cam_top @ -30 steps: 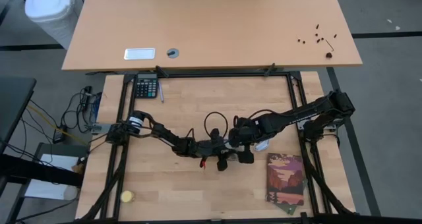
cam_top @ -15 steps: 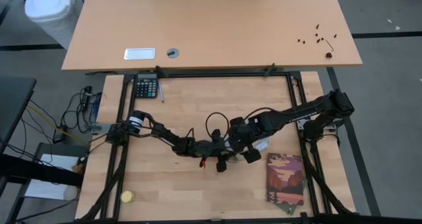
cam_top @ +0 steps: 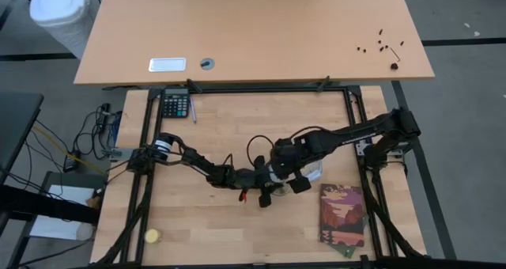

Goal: Screw lightbulb
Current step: Insert the lightbulb into the lamp socket

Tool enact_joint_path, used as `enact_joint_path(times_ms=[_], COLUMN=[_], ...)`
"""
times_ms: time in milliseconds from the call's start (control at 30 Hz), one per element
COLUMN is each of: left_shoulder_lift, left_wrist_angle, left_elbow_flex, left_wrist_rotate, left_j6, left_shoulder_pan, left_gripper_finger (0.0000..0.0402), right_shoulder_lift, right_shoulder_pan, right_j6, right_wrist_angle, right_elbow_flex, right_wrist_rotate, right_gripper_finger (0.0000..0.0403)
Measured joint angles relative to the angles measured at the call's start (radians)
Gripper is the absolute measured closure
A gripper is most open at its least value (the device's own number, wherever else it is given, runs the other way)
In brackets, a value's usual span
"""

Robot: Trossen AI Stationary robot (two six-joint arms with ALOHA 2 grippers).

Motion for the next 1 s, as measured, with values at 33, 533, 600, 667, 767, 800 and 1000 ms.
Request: enact_joint_path(times_ms=[33,533,600,667,767,800,1000], left_shoulder_lift=[0.000,0.000,0.000,0.000,0.000,0.000,0.000], left_wrist_angle=[0.000,0.001,0.001,0.001,0.000,0.000,0.001], left_elbow_flex=[0.000,0.000,0.000,0.000,0.000,0.000,0.000], left_wrist_rotate=[0.000,-0.001,-0.001,-0.001,-0.001,-0.001,-0.001], left_j6=[0.000,-0.020,-0.021,-0.021,-0.021,-0.021,-0.021], left_shoulder_pan=[0.000,0.000,0.000,0.000,0.000,0.000,0.000], left_gripper_finger=[0.0213,0.0213,0.0213,0.0213,0.0213,0.0213,0.0213], right_shoulder_lift=[0.021,0.129,0.142,0.152,0.167,0.174,0.227], right_shoulder_pan=[0.000,0.031,0.031,0.031,0.031,0.030,0.027], right_j6=[-0.006,-0.026,-0.025,-0.023,-0.023,-0.023,-0.041], right_wrist_angle=[-0.023,-0.119,-0.118,-0.109,-0.108,-0.106,-0.124], right_elbow_flex=[0.025,0.183,0.181,0.183,0.202,0.211,0.236], right_wrist_rotate=[-0.001,0.001,0.003,0.009,0.011,0.012,0.023], right_gripper_finger=[0.0013,0.0014,0.0014,0.0014,0.0014,0.0014,0.0014])
